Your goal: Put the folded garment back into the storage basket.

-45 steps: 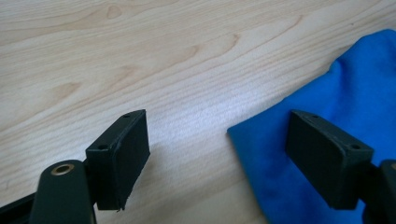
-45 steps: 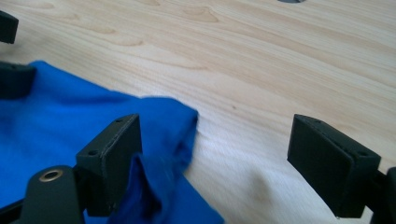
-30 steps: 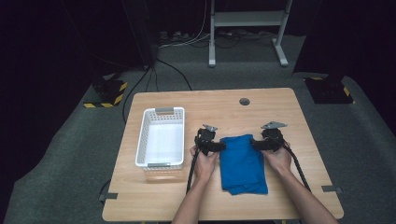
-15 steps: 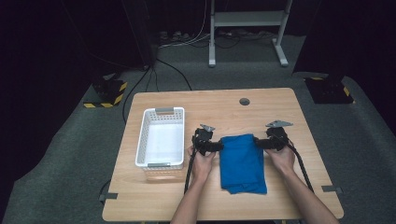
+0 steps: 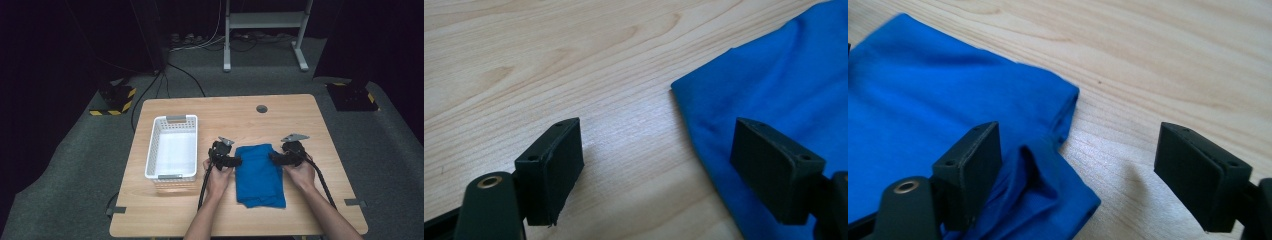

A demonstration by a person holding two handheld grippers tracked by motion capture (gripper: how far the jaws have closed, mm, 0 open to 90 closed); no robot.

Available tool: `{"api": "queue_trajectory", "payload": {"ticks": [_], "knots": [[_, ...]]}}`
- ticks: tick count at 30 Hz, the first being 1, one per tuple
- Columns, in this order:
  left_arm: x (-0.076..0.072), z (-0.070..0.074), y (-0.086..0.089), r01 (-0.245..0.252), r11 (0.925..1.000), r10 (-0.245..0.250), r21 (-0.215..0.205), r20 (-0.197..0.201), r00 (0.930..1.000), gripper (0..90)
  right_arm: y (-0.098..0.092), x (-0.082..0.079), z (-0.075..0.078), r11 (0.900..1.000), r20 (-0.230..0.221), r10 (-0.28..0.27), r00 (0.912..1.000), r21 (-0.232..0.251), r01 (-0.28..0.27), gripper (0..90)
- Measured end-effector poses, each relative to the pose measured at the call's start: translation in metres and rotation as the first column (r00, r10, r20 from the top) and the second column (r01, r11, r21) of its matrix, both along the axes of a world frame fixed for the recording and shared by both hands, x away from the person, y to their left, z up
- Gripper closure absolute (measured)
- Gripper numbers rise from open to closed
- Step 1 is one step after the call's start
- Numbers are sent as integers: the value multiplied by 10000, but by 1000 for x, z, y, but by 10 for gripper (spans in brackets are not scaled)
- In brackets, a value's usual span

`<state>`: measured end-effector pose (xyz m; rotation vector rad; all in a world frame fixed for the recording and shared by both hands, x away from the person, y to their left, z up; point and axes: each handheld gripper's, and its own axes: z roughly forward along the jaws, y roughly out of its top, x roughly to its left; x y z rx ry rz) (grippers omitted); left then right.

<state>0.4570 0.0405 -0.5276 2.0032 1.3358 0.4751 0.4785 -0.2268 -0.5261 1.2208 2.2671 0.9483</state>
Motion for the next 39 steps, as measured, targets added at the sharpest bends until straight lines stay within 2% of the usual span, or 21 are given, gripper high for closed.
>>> {"api": "queue_trajectory", "payload": {"ticks": [2,7,9,11,13,14,17,18,21,22,23,25,26,28,30,31,33,35,36,38,39], "knots": [[-5,3,-1,126,9997,-124,-218,101,9999,211,0,-4,4,9999,160,155,9998,-21,-155,198],[-11,0,-6,501,9985,-500,-201,70,9987,207,0,-14,7,9978,94,665,9977,27,-665,198],[-10,-6,-8,514,9986,-514,79,-67,9987,207,0,-15,3,9975,35,710,9975,4,-710,198],[-11,-7,-7,511,9986,-512,119,129,9986,203,-1,-14,-3,9978,-102,658,9978,-81,-659,185],[-11,-7,-3,479,9987,-480,177,42,9988,208,-7,-13,-5,9982,-283,481,9984,370,-470,176],[-12,-7,-1,440,9989,-441,138,47,9990,208,-10,-12,-5,9983,-267,423,9987,406,-412,173],[-14,-6,1,404,9991,-404,129,38,9992,208,-13,-15,0,9982,-66,417,9991,444,-414,184],[-19,-4,0,427,9991,-428,25,144,9990,208,-14,-21,8,9972,335,556,9979,486,-572,191],[-27,1,-3,686,9976,-688,69,342,9970,206,-13,-28,12,9939,507,855,9950,651,-887,200],[-29,1,-4,751,9971,-753,79,369,9965,206,-12,-31,11,9930,411,969,9944,637,-994,199],[-30,1,-6,838,9963,-845,193,408,9956,206,-10,-33,9,9921,324,1091,9935,585,-1109,200],[-32,-3,-9,890,9915,-935,945,440,9946,207,-7,-35,1,9924,51,1217,9926,198,-1218,194],[-31,-5,-8,892,9907,-947,1030,502,9942,209,-5,-33,-4,9929,-52,1189,9929,-28,-1189,181],[-30,-6,-3,803,9941,-835,735,405,9957,198,-11,-30,-6,9942,-220,997,9948,436,-987,174],[-31,-6,-1,761,9944,-790,730,381,9961,196,-13,-30,-5,9947,-241,908,9956,505,-895,175],[-33,-4,1,743,9945,-774,732,397,9962,197,-18,-34,-2,9946,-33,875,9962,558,-872,189],[-35,-3,1,777,9948,-806,663,426,9958,199,-19,-36,0,9942,86,908,9958,564,-911,193],[-39,-3,0,976,9950,-982,211,297,9947,197,-20,-43,2,9911,160,1182,9929,597,-1190,194],[-40,-4,-2,1055,9943,-1059,172,279,9940,196,-18,-44,1,9900,83,1316,9913,508,-1318,193],[-39,-7,-6,1159,9926,-1166,370,190,9930,196,-13,-46,-3,9881,6,1500,9887,340,-1499,197],[-38,-9,-6,1118,9934,-1124,253,225,9934,189,-11,-45,-5,9881,-26,1517,9884,256,-1516,195]]}}
